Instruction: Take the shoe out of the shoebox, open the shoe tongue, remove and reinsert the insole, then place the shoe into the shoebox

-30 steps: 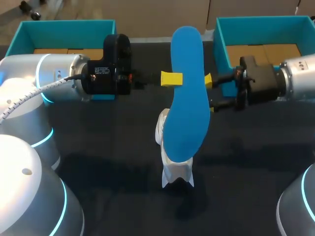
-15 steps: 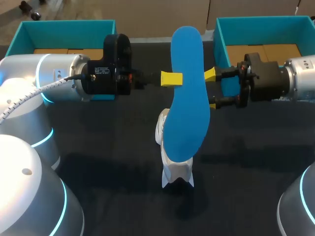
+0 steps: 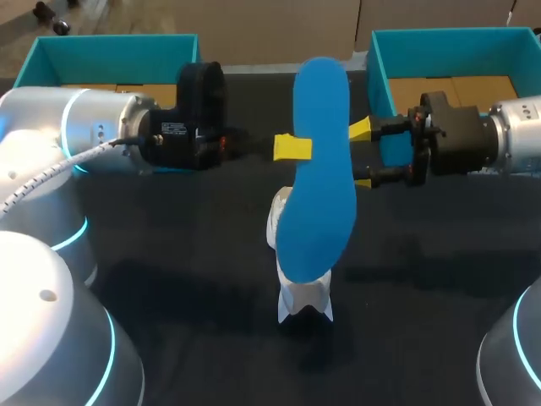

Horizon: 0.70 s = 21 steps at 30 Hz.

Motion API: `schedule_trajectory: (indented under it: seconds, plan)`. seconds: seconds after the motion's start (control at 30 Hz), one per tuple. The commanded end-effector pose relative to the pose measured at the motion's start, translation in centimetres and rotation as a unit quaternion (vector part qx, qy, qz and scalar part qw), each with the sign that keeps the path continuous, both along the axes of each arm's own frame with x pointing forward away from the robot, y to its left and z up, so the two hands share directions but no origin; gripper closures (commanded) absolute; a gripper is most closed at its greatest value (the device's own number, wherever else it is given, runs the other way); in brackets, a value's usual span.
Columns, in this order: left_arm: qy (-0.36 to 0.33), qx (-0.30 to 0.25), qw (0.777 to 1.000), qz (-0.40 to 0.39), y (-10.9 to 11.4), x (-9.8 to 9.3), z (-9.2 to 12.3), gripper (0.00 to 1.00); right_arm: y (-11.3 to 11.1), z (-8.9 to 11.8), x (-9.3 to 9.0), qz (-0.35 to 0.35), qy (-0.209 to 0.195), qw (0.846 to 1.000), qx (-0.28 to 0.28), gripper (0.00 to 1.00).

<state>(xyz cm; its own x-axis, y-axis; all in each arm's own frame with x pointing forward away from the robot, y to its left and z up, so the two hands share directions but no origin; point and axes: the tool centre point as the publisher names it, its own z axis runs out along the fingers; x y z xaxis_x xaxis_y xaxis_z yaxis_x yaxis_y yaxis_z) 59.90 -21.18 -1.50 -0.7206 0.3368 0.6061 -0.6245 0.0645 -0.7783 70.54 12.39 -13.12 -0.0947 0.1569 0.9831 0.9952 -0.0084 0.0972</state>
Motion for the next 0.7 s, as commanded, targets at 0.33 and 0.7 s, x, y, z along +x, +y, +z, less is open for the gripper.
schedule_trajectory:
  seconds: [0.33,0.7]
  plan:
    - [-0.328,0.031,0.943,-0.047,1.8,1.3,-2.6,1.0,0.2,0.0,0.0,-0.001,0.0,1.0,0.0,0.0]
    - [-0.395,0.056,0.916,-0.044,2.4,1.9,-4.4,1.0,0.2,0.0,0.0,-0.001,0.0,1.0,0.0,0.0]
